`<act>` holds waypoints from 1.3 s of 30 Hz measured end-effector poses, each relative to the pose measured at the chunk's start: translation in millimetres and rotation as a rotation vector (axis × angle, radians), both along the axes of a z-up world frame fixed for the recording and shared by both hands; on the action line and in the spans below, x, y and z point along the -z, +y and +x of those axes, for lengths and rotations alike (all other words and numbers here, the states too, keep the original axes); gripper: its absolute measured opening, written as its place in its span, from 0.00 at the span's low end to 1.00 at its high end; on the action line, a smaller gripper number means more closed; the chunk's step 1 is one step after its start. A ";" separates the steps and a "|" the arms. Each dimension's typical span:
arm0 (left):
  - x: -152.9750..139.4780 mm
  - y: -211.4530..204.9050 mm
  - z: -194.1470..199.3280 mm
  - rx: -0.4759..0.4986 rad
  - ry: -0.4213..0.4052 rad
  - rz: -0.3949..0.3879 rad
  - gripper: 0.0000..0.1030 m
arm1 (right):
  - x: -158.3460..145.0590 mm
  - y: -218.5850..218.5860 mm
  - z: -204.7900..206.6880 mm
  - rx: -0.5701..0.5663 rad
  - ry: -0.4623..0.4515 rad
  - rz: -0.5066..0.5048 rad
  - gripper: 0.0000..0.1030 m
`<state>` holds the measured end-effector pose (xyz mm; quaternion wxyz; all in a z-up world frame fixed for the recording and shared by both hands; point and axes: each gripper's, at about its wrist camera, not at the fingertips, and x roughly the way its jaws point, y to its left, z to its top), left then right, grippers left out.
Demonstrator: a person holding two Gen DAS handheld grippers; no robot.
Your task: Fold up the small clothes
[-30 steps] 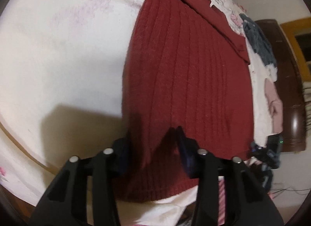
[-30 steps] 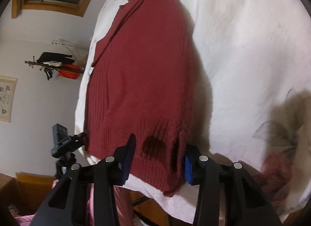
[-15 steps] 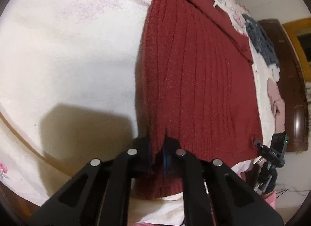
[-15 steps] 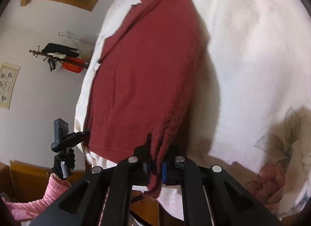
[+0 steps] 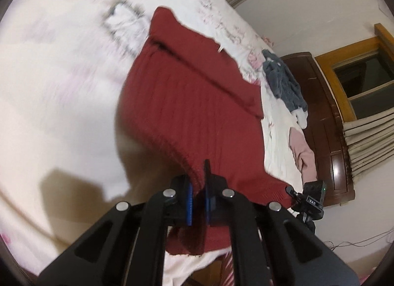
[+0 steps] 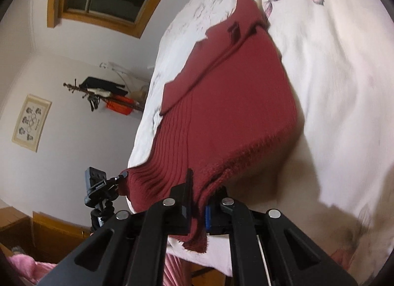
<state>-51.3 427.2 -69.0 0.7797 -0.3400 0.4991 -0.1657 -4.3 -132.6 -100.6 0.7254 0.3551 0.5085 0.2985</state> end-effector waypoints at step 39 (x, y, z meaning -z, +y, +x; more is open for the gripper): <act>76.0 52.2 151.4 -0.194 0.187 -0.217 0.24 | 42.3 -13.7 196.1 0.158 0.171 -0.049 0.34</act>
